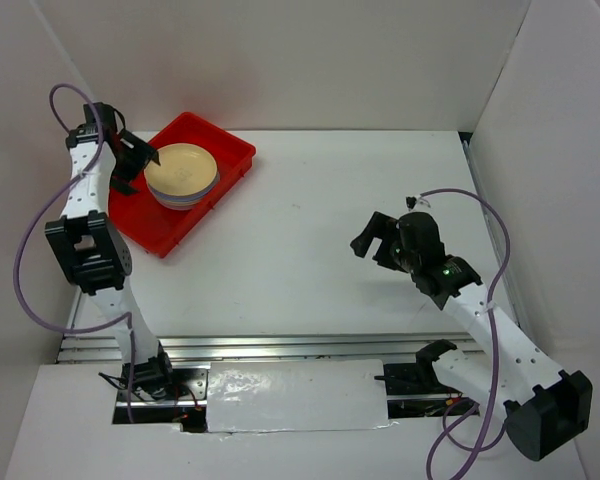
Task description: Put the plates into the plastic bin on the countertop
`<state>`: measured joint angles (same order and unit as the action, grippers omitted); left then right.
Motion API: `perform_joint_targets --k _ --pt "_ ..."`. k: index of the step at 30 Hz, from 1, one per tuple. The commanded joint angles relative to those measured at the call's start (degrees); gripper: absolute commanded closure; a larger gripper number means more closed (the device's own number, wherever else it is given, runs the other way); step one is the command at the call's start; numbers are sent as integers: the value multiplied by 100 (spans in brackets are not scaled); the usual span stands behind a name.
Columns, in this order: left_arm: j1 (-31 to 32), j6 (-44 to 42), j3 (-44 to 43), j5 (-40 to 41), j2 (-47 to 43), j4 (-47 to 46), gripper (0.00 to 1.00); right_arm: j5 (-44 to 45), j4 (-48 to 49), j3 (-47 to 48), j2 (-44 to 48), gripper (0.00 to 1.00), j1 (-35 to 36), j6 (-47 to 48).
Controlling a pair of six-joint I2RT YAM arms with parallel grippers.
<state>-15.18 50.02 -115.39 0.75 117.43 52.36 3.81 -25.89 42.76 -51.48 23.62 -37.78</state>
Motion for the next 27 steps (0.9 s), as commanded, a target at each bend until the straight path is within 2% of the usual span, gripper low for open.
perform_joint_targets --k 1,6,7,10,14,19,25,27 --pt "-116 -10 531 153 -1322 91 1 23 111 285 199 0 -24 166" --pt "-187 -492 1633 452 -3179 -191 1 381 -521 846 490 0 -24 341" --pt "-161 -667 2043 304 -3765 -356 1 479 -670 952 629 0 37 394" --pt "-21 -1528 2660 -179 -4611 -376 1 1074 -1268 1479 989 0 230 675" --pt "349 -2346 3487 -208 -5684 10 1 1858 -2224 2400 1290 0 704 965" --pt "560 -2419 4218 57 -7413 318 1 2544 -3254 3429 1650 0 1074 1044" --pt "551 -2392 4385 -110 -8726 696 1 2335 -3765 3827 2458 0 1198 1325" --pt "560 -2339 4821 345 -9217 531 1 2317 -3897 3810 2747 0 1154 1431"
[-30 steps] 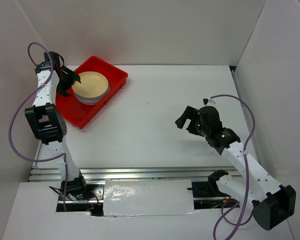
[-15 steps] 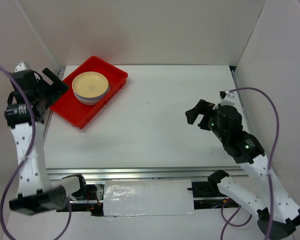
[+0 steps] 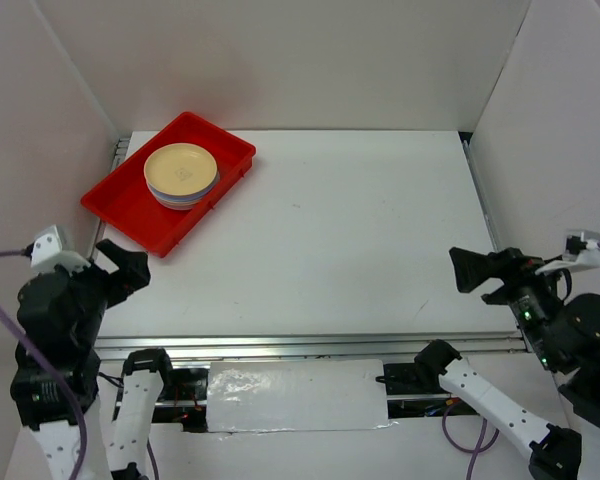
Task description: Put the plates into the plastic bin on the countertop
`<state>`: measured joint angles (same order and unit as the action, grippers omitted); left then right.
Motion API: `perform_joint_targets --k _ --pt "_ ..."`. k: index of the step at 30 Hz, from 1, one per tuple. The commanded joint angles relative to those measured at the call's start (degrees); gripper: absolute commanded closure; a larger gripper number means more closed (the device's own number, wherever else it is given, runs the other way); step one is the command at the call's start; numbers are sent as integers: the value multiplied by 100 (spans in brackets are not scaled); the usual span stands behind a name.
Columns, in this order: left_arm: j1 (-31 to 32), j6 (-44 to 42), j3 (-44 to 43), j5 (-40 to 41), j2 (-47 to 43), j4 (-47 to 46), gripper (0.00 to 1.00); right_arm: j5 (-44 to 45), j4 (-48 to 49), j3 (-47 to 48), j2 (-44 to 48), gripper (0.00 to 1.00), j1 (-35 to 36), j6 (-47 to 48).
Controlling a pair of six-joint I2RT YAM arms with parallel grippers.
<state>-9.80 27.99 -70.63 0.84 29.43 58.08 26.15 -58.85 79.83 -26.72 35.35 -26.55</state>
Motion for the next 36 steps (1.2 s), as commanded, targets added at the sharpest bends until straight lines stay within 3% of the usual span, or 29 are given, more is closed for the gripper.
perform_joint_targets --k 1,8,36 --pt "22 -57 461 451 -525 -43 1 135 -775 85 333 0 -72 343" --pt "31 198 1200 742 -1097 10 1 144 -1120 -222 747 0 -99 290" --pt "31 146 981 716 -983 177 1 74 -953 -407 642 0 -187 194"
